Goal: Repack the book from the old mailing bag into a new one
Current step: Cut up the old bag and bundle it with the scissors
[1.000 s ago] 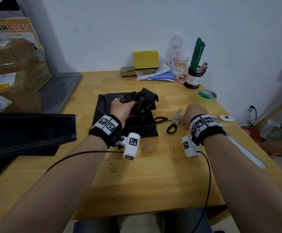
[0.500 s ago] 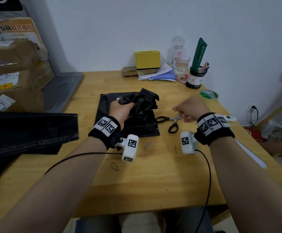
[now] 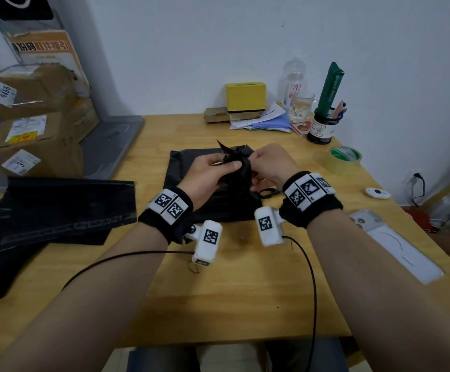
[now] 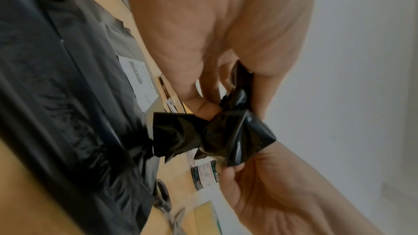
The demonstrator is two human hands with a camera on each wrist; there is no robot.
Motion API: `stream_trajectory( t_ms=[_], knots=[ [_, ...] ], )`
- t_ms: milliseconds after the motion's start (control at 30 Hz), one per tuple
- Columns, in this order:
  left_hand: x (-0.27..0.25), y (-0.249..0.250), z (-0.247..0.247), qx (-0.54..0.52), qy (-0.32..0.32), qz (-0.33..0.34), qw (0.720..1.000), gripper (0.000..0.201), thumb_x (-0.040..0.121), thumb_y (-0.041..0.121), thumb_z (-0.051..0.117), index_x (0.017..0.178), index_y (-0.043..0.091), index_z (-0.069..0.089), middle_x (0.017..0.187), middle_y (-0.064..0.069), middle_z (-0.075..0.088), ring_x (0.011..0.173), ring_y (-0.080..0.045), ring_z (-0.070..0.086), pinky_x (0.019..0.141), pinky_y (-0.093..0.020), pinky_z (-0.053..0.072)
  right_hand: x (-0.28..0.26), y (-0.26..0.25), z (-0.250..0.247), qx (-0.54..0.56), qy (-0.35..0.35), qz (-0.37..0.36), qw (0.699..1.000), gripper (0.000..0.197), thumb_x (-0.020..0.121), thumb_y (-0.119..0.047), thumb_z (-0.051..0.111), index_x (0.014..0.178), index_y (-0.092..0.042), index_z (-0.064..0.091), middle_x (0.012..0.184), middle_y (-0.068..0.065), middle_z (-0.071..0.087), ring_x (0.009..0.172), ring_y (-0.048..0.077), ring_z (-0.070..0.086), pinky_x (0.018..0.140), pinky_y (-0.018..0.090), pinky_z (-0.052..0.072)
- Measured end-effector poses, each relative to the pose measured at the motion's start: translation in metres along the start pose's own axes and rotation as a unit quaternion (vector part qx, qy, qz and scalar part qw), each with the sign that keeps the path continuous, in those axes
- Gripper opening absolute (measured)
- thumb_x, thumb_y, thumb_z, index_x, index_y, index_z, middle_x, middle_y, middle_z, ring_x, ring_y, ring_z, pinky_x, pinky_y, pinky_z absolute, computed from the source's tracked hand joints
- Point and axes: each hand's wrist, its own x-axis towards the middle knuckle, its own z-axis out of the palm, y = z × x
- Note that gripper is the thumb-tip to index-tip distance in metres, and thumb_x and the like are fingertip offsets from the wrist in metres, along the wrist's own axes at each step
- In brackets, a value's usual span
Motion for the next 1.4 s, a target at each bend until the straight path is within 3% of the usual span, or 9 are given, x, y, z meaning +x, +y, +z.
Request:
stream_trajectory(
  t_ms=[100, 233, 333, 567, 800, 1000, 1167, 1300, 1400],
  knots=[
    [0.004, -0.003, -0.005, 0.01, 0.017, 0.012, 1.0, 0.021, 0.086, 0.003, 0.072, 0.107, -0.002, 0.071, 0.106, -0.018, 0.073, 0.098, -0.027, 0.071, 0.088, -0.035, 0.057, 0.004, -0.003, 0.002, -0.001, -0.001, -0.014, 1.0, 0.022, 0.099, -0.004, 0.049, 0.079, -0.008, 0.057, 0.064, 0.014, 0.057, 0.043, 0.019, 0.055, 0.049, 0.034, 0.058],
    [0.026, -0.004, -0.014, 0.021, 0.069, -0.002, 0.997, 0.025, 0.081, -0.001, 0.075, 0.106, 0.0, 0.074, 0.098, -0.014, 0.076, 0.094, -0.027, 0.073, 0.089, -0.036, 0.057, 0.015, -0.003, -0.011, 0.023, -0.05, -0.043, 0.998, 0.006, 0.092, -0.011, 0.072, 0.088, -0.006, 0.073, 0.075, 0.012, 0.072, 0.054, 0.019, 0.061, 0.06, 0.036, 0.063],
    [0.051, -0.005, -0.021, 0.0, 0.132, -0.014, 0.991, 0.028, 0.078, -0.003, 0.076, 0.106, 0.001, 0.075, 0.096, -0.013, 0.076, 0.092, -0.028, 0.073, 0.085, -0.036, 0.058, 0.031, 0.003, -0.032, 0.01, -0.027, -0.027, 0.999, 0.014, 0.09, -0.018, 0.077, 0.097, -0.006, 0.077, 0.087, 0.012, 0.077, 0.058, 0.02, 0.062, 0.061, 0.036, 0.062],
    [0.093, -0.028, -0.039, -0.116, 0.182, -0.074, 0.974, 0.032, 0.087, -0.001, 0.069, 0.119, 0.002, 0.069, 0.11, -0.015, 0.073, 0.098, -0.023, 0.071, 0.085, -0.031, 0.058, 0.074, 0.025, -0.062, -0.216, -0.038, 0.084, 0.972, 0.021, 0.09, -0.018, 0.077, 0.104, -0.003, 0.076, 0.094, 0.012, 0.077, 0.074, 0.028, 0.069, 0.075, 0.051, 0.063],
    [0.108, -0.033, -0.038, -0.171, 0.197, -0.119, 0.958, 0.033, 0.089, 0.002, 0.068, 0.122, 0.002, 0.066, 0.113, -0.018, 0.071, 0.094, -0.025, 0.071, 0.077, -0.032, 0.061, 0.108, 0.034, -0.052, -0.234, -0.058, 0.062, 0.969, 0.029, 0.086, -0.012, 0.08, 0.115, -0.011, 0.076, 0.089, 0.011, 0.077, 0.069, 0.026, 0.069, 0.062, 0.037, 0.063],
    [0.111, -0.037, -0.038, -0.147, 0.195, -0.104, 0.964, 0.025, 0.088, 0.0, 0.069, 0.112, -0.001, 0.068, 0.102, -0.016, 0.073, 0.087, -0.022, 0.072, 0.067, -0.028, 0.061, 0.13, 0.033, -0.047, -0.276, -0.039, 0.049, 0.959, 0.018, 0.081, -0.011, 0.085, 0.098, -0.007, 0.079, 0.076, 0.007, 0.076, 0.045, 0.011, 0.066, 0.044, 0.025, 0.054],
    [0.112, -0.038, -0.042, -0.146, 0.177, -0.108, 0.967, 0.014, 0.087, -0.001, 0.069, 0.101, 0.001, 0.069, 0.098, -0.015, 0.074, 0.083, -0.021, 0.073, 0.071, -0.03, 0.061, 0.138, 0.028, -0.038, -0.352, -0.03, 0.045, 0.934, 0.015, 0.082, -0.016, 0.084, 0.092, -0.006, 0.081, 0.081, 0.008, 0.079, 0.064, 0.02, 0.071, 0.076, 0.042, 0.064],
    [0.112, -0.04, -0.042, -0.147, 0.171, -0.103, 0.969, 0.02, 0.086, -0.003, 0.07, 0.105, -0.002, 0.068, 0.103, -0.018, 0.073, 0.089, -0.025, 0.073, 0.084, -0.038, 0.06, 0.139, 0.024, -0.031, -0.408, -0.01, 0.028, 0.912, 0.013, 0.082, -0.018, 0.082, 0.083, -0.005, 0.078, 0.078, 0.007, 0.078, 0.058, 0.019, 0.07, 0.061, 0.031, 0.06],
    [0.111, -0.041, -0.042, -0.14, 0.175, -0.098, 0.97, 0.027, 0.085, -0.002, 0.07, 0.112, -0.004, 0.067, 0.103, -0.018, 0.073, 0.09, -0.025, 0.073, 0.083, -0.037, 0.06, 0.139, 0.025, -0.027, -0.412, -0.013, 0.03, 0.911, 0.016, 0.083, -0.02, 0.08, 0.089, -0.006, 0.078, 0.081, 0.007, 0.078, 0.073, 0.025, 0.074, 0.071, 0.038, 0.063]
  ],
)
